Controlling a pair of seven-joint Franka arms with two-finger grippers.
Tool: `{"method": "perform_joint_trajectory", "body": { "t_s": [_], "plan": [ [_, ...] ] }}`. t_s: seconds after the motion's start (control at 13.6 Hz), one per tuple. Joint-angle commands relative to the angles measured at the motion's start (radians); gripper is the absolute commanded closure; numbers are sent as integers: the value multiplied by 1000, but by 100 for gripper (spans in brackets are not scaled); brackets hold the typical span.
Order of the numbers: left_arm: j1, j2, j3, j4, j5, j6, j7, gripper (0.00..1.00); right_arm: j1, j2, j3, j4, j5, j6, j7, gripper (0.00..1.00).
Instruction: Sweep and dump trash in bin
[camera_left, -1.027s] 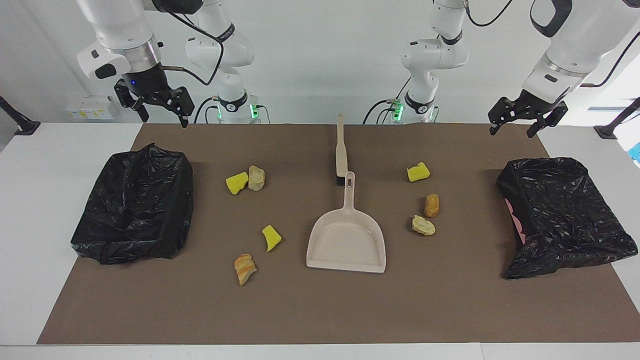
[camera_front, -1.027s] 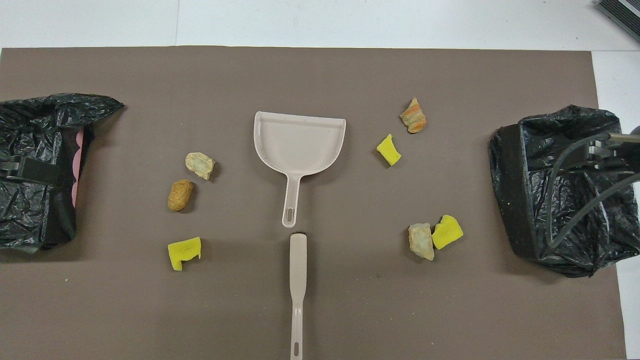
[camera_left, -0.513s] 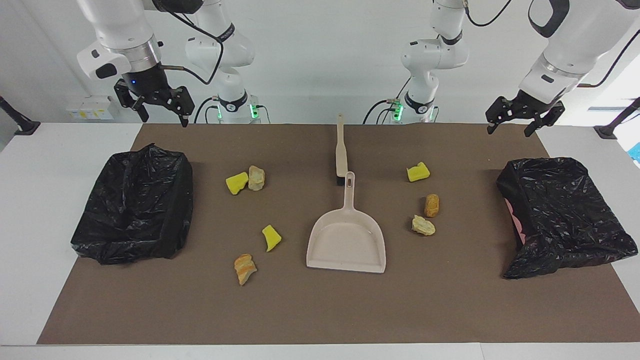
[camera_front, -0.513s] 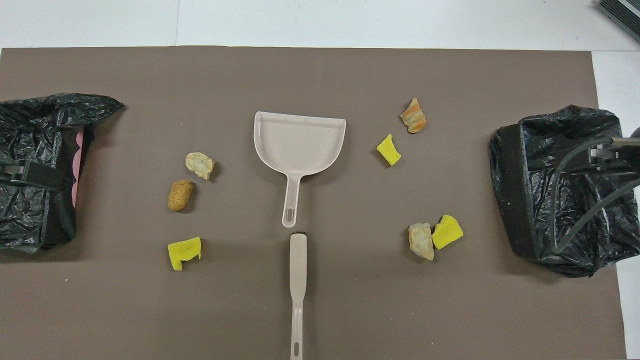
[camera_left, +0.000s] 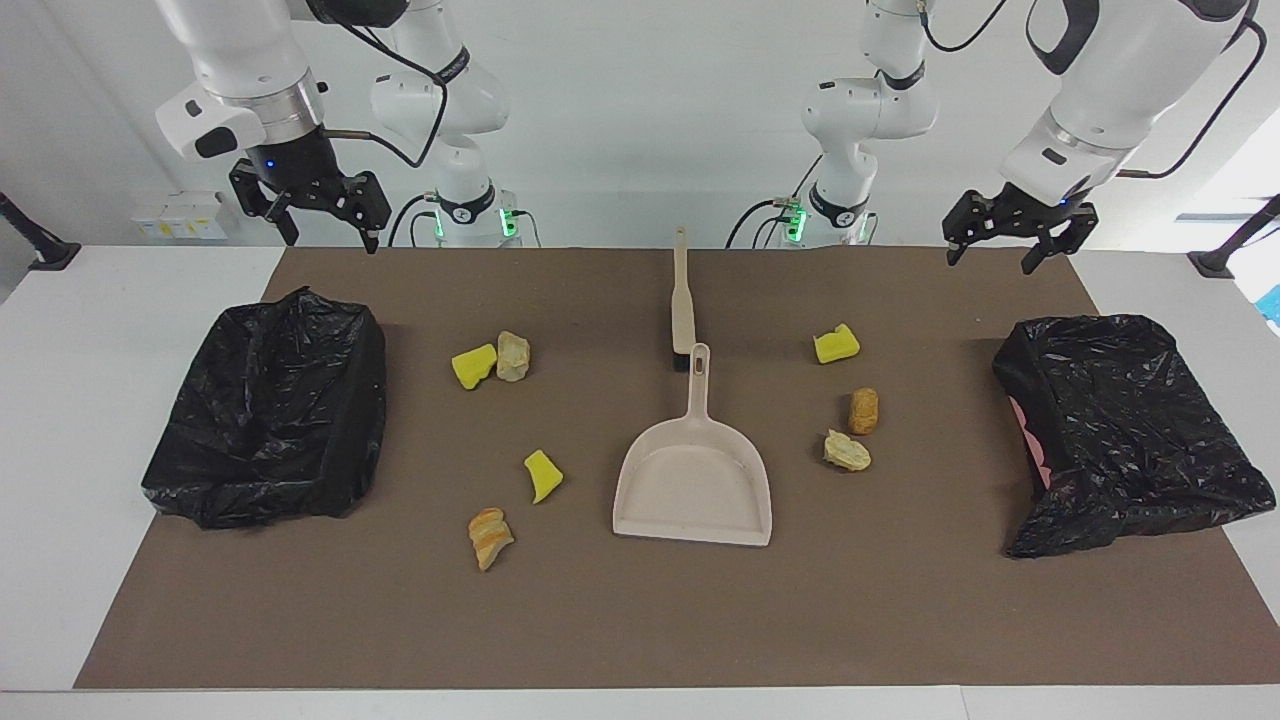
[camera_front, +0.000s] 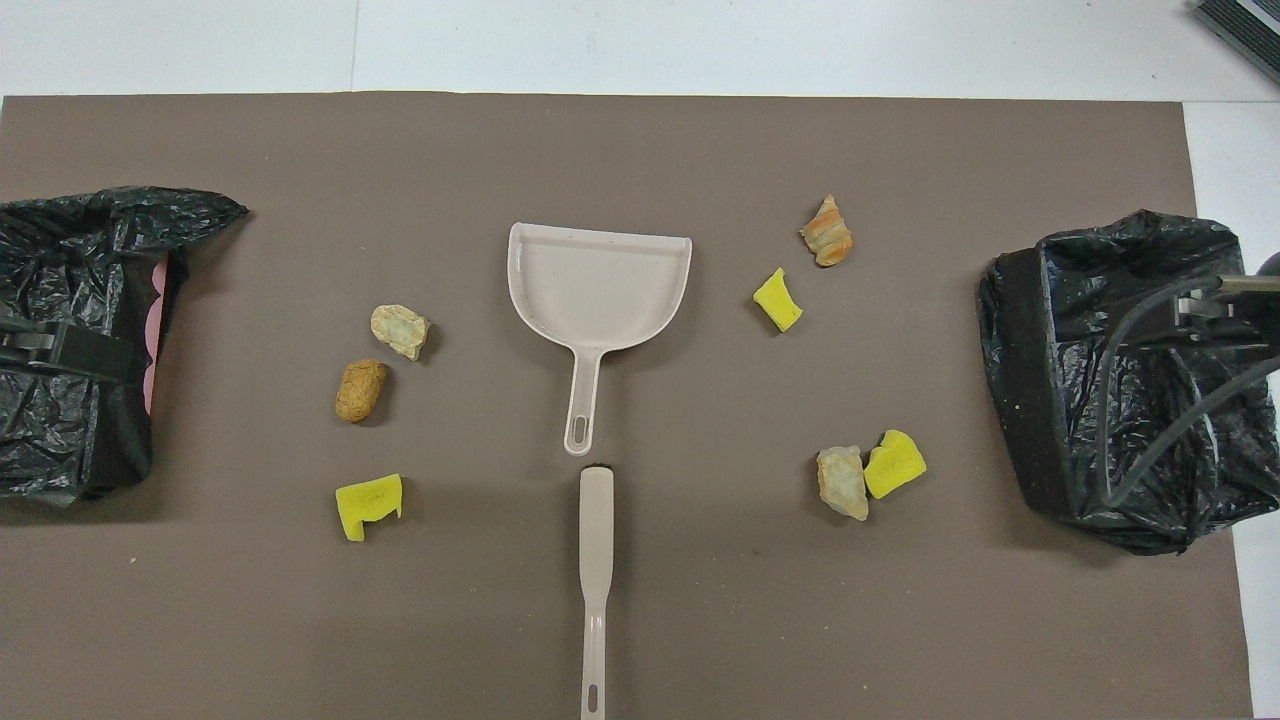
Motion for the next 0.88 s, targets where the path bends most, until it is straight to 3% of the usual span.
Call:
{"method": "perform_joint_trajectory", "body": {
  "t_s": [0.0, 0.29, 0.81],
  "plan": [
    [-97, -39, 10, -65, 7, 12, -113, 0, -12, -13, 1, -14, 3, 17, -25, 0],
    [-264, -87, 10, -180, -8, 93, -279, 0, -12, -20, 1, -19, 2, 15, -32, 0],
    [-496, -205, 10, -447, -70, 249, -399, 0, -13, -23, 3, -22, 10, 9, -37, 0]
  ]
}}
